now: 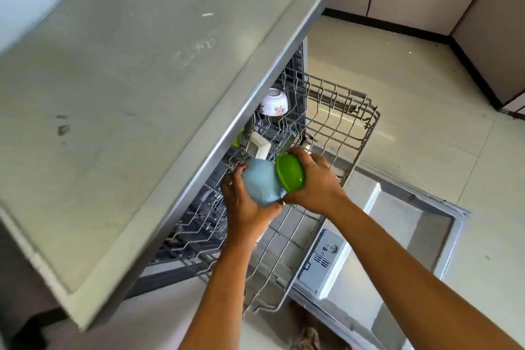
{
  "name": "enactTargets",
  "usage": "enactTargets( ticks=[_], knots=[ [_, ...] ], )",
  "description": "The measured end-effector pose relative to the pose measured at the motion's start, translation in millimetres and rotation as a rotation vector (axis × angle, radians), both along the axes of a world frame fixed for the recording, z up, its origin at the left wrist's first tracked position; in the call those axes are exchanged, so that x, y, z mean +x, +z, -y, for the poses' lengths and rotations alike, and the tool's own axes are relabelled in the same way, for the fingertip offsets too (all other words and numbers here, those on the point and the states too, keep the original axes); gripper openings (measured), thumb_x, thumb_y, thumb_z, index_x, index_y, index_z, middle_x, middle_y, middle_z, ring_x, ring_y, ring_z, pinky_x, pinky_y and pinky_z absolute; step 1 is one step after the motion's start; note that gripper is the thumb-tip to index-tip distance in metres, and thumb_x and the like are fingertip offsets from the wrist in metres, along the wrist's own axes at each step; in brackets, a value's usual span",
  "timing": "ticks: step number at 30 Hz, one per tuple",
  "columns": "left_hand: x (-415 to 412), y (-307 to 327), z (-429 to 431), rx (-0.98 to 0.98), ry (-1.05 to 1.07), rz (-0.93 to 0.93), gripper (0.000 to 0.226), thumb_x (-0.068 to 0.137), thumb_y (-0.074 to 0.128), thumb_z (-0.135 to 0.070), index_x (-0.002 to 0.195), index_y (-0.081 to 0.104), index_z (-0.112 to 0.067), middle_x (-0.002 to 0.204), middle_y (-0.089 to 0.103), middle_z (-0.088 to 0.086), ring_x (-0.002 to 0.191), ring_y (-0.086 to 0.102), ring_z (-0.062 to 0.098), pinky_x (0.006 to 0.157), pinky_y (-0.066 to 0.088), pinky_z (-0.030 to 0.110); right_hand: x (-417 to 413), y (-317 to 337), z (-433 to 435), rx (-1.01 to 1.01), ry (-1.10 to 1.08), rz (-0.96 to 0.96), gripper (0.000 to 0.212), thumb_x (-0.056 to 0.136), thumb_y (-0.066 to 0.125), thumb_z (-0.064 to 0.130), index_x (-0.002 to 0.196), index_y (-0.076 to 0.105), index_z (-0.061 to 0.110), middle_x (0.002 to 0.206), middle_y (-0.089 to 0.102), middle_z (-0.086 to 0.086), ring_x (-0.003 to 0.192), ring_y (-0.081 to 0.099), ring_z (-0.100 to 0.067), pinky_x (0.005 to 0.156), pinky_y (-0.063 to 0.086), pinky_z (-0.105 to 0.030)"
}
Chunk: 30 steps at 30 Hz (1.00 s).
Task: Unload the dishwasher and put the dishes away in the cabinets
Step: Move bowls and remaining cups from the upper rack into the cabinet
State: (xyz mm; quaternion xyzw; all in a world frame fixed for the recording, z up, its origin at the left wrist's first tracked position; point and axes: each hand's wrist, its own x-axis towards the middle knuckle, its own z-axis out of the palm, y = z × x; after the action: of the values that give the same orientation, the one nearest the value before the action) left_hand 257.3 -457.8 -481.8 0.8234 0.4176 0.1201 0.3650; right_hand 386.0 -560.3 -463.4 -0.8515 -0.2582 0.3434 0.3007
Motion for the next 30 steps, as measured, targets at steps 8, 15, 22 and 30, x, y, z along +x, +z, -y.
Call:
enactTargets(
  ticks=[8,15,22,30],
  knots=[
    [-84,55,28,-0.019,0.083,-0.063,0.1,0.047,0.087,-0.03,0.131,0.033,-0.031,0.132,0.043,0.0,0.115,0.048,0.025,0.091,0.05,0.046,-73,41,36,0.013,0.142,0.011,0.1,0.053,0.08,0.033,0.134,0.024,0.05,0.141,0.03,-0.011,0.117,0.048,-0.04,0.092,0.052,-0.047],
    [-171,110,63,-0.044,0.149,0.029,0.101,0.039,0.073,-0.053,0.131,0.037,-0.031,0.128,0.047,0.0,0.114,0.047,0.022,0.093,0.046,0.038,-134,100,65,0.073,0.287,0.091,0.1,0.055,0.083,0.031,0.135,0.025,0.049,0.144,0.026,-0.008,0.119,0.046,-0.038,0.096,0.049,-0.047],
    [-288,161,84,0.006,0.277,0.097,0.099,0.034,0.069,-0.058,0.124,0.033,-0.036,0.124,0.044,-0.007,0.113,0.049,0.025,0.094,0.045,0.041,-226,151,64,0.144,0.472,0.157,0.095,0.056,0.08,0.03,0.132,0.028,0.051,0.141,0.027,-0.006,0.118,0.047,-0.037,0.094,0.05,-0.045],
    [-478,237,117,0.172,0.53,0.13,0.105,0.036,0.077,-0.048,0.125,0.031,-0.019,0.115,0.042,-0.002,0.108,0.049,0.027,0.091,0.045,0.037,-407,217,59,0.263,0.7,0.252,0.095,0.059,0.079,0.036,0.137,0.025,0.048,0.138,0.03,-0.007,0.115,0.049,-0.038,0.098,0.046,-0.043]
  ],
)
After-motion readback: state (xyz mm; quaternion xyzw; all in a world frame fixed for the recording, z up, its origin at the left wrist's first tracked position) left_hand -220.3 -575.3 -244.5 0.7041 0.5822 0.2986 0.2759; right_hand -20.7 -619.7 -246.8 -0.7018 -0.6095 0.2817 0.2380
